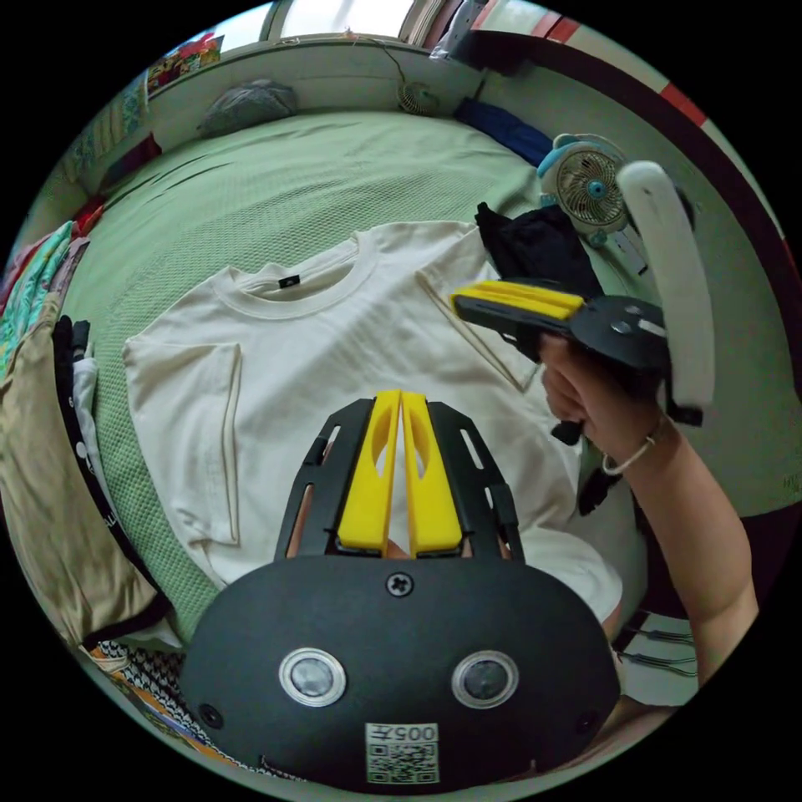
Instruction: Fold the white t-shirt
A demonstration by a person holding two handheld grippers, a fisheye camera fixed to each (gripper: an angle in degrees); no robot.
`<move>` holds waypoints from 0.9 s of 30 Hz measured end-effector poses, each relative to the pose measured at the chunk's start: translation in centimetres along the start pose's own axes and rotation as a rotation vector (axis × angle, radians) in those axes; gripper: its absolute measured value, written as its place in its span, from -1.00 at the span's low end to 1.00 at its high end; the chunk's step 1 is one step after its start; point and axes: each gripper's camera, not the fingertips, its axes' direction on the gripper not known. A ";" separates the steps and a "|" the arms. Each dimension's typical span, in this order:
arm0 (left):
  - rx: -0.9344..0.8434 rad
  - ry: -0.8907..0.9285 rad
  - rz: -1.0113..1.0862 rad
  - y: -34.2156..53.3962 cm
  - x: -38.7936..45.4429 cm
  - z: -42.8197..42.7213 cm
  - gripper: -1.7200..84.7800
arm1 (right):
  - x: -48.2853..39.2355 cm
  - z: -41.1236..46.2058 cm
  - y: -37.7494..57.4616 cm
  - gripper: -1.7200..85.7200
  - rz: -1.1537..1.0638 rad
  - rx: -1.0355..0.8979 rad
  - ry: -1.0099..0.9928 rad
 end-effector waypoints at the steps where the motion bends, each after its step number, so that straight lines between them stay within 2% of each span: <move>1: 0.002 -0.007 -0.004 0.2 -0.2 0.0 -0.97 | 0.1 0.7 -0.4 -0.93 0.023 -0.013 0.002; 8: 0.003 0.045 -0.036 3.9 -2.7 0.0 -0.97 | 1.5 0.9 2.0 -0.92 0.138 -0.002 -0.033; 13: 0.073 0.059 -0.076 7.9 -4.1 -0.9 -0.97 | 2.5 -4.0 8.2 -0.87 0.031 0.086 0.023; 17: 0.175 -0.012 -0.076 12.0 -5.1 -1.6 -0.95 | 5.0 -6.6 12.8 -0.86 0.082 0.087 -0.018; 27: 0.177 -0.157 -0.186 21.7 -10.1 -3.4 -0.80 | 9.5 -10.7 21.6 -0.82 0.132 0.107 -0.072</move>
